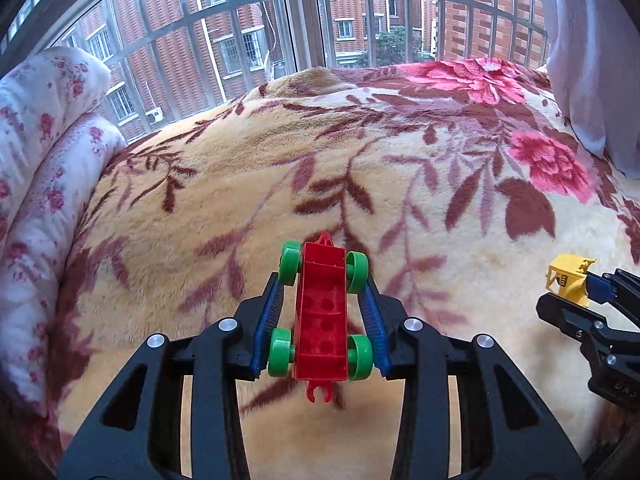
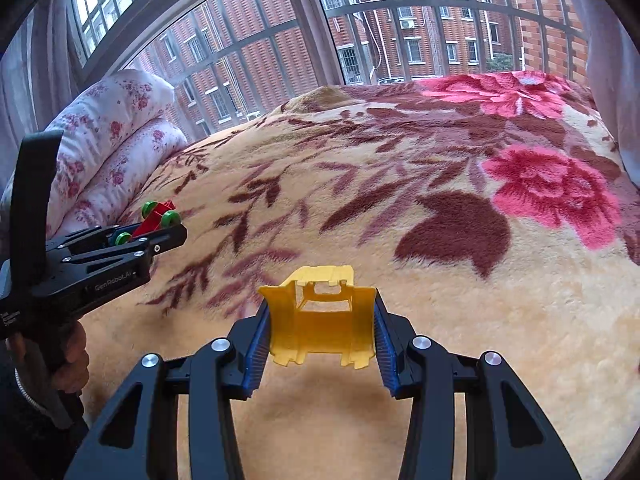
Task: Collect trash
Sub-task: 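Lower the toy car and yellow piece into the orange bucket and open both grippers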
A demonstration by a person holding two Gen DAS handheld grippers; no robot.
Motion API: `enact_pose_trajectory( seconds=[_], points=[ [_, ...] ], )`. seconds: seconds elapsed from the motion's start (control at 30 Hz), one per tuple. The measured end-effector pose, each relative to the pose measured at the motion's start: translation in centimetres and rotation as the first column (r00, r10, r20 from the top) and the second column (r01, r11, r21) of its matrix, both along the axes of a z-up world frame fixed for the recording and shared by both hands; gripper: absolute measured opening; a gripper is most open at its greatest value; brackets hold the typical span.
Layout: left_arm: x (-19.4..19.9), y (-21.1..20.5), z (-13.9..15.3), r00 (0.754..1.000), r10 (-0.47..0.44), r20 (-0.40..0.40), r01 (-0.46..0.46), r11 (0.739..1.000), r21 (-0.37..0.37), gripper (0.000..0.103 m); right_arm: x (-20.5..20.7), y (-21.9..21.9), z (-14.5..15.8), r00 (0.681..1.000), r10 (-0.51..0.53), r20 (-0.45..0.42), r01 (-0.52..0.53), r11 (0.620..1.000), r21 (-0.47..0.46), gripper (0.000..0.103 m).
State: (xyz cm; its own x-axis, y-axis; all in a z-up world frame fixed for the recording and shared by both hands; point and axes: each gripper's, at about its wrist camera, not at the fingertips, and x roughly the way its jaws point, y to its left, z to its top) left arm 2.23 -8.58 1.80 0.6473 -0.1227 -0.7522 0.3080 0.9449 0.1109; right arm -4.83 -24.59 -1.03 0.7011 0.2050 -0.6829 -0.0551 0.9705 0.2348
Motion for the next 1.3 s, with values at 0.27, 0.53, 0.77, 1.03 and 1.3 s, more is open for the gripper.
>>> enact_pose_trajectory(
  seconds=[0.27,0.53,0.77,1.03,1.3],
  points=[
    [-7.8,1.3,0.7,1.000,0.005,0.026,-0.005,1.000,0.000,0.038,-5.8,3.1,0.4,0.999,0.054,-0.002,-0.054,0.998,-0.039,0.045],
    [-12.6,2.5,0.0,1.000,0.024,-0.012,-0.025,0.997,-0.071,0.038,-10.2,4.7,0.9,0.997,0.073,0.004,-0.073,0.996,-0.049,0.045],
    [-16.3,3.1,-0.4,1.000,0.015,-0.022,-0.017,0.994,-0.108,0.038,-13.9,5.3,1.2,0.997,0.080,0.008,-0.079,0.995,-0.056,0.045],
    [-21.0,4.2,-1.0,0.999,-0.033,-0.039,0.026,0.987,-0.156,0.038,-18.6,6.6,0.9,0.991,0.134,-0.003,-0.134,0.990,-0.052,0.045],
    [-25.1,6.2,-3.3,0.996,-0.049,-0.069,0.038,0.989,-0.144,0.038,-21.8,6.8,-1.1,0.986,0.153,-0.059,-0.156,0.986,-0.057,0.045]
  ],
)
